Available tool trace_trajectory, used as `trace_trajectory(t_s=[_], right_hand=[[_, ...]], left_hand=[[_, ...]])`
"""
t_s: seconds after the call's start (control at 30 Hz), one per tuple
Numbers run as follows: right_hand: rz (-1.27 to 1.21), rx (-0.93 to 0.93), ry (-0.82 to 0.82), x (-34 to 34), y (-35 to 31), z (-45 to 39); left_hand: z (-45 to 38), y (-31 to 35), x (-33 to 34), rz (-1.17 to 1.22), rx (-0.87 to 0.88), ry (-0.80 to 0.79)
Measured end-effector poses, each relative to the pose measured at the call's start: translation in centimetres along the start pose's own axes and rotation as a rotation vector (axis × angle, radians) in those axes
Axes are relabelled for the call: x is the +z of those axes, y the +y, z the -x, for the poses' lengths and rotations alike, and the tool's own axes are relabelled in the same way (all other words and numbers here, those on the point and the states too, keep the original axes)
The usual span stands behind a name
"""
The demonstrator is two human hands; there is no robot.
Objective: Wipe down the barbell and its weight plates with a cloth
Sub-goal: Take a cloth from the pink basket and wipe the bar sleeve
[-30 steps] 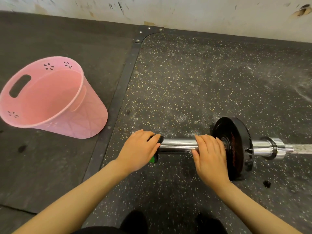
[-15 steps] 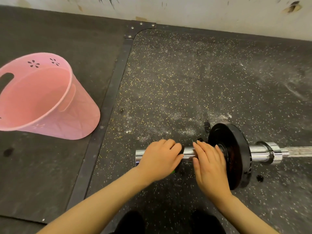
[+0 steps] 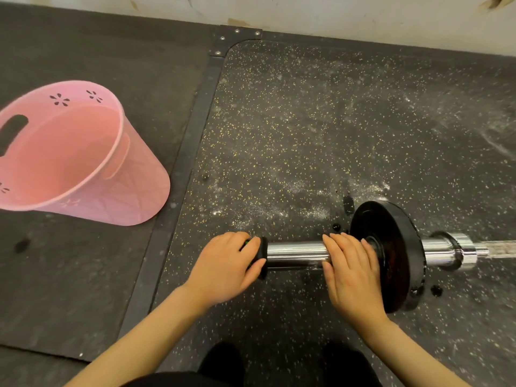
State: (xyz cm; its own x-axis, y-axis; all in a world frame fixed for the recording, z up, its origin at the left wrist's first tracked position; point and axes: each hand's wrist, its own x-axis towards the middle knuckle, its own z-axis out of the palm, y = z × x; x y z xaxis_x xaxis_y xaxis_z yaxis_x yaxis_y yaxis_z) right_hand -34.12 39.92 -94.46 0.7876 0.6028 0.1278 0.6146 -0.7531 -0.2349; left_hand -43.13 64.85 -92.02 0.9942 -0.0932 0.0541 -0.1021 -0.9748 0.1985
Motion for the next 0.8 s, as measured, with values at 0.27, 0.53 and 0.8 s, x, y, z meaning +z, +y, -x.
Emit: trace_trajectory(t_s=[0.27,0.53,0.8], right_hand=[[-0.024,-0.009,0.035,0.2,0.1,0.5],[-0.04,-0.013,0.009,-0.1,0.1,1.1],[-0.038,-0.017,-0.039,-0.3,0.1,0.2]], left_hand=[[-3.8,3.9,0.5,-0.042,0.047,-0.024],[-3.1,4.1,0.8,0.012,0.078,-0.04],[-0.2,1.0,0.9,-0.022,0.1,0.024]])
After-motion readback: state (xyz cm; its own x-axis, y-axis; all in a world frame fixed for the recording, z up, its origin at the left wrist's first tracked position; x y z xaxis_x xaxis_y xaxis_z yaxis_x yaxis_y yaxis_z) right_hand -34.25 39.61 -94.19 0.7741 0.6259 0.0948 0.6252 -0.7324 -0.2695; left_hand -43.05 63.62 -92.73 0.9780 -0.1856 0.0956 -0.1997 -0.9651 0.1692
